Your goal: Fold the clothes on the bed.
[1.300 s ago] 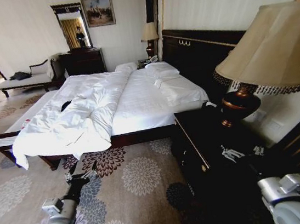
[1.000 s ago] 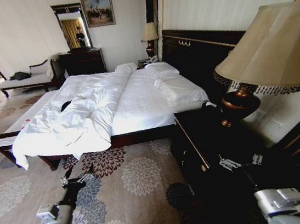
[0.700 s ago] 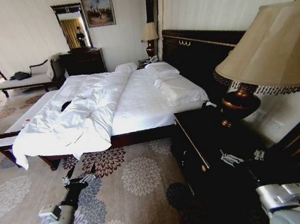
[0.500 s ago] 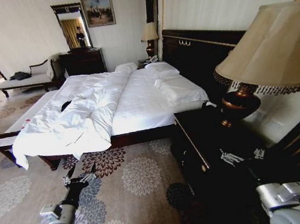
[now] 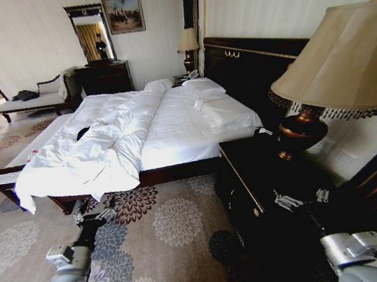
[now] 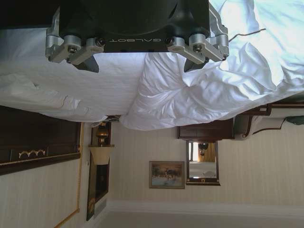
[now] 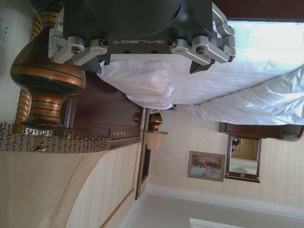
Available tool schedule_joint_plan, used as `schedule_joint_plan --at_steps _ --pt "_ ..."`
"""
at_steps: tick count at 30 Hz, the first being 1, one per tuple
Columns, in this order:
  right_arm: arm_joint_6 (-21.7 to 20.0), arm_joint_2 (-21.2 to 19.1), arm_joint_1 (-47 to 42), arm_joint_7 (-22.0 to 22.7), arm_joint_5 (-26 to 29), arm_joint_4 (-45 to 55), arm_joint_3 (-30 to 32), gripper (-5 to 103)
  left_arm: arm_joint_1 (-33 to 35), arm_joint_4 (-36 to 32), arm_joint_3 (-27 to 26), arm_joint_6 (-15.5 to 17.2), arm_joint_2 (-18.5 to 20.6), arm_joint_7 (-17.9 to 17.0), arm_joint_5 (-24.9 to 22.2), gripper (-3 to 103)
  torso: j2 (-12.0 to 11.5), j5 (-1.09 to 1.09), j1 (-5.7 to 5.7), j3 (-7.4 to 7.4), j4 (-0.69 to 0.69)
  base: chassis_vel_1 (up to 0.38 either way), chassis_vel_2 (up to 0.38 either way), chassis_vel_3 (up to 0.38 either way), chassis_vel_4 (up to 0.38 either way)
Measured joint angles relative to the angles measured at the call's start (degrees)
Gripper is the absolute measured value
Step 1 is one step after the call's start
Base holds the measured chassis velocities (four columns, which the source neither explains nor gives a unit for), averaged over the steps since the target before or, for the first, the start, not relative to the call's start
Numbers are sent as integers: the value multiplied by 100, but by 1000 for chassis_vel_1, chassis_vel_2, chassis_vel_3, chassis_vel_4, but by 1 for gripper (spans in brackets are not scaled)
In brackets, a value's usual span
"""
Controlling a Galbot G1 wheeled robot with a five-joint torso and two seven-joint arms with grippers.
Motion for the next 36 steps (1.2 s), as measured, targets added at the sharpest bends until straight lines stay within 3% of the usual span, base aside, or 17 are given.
schedule_joint_plan --at_steps 36 --pt "-8 36 -7 38 -61 -22 12 100 30 -49 193 81 -62 -63 77 100 0 0 1 0 0 -95 86 89 -89"
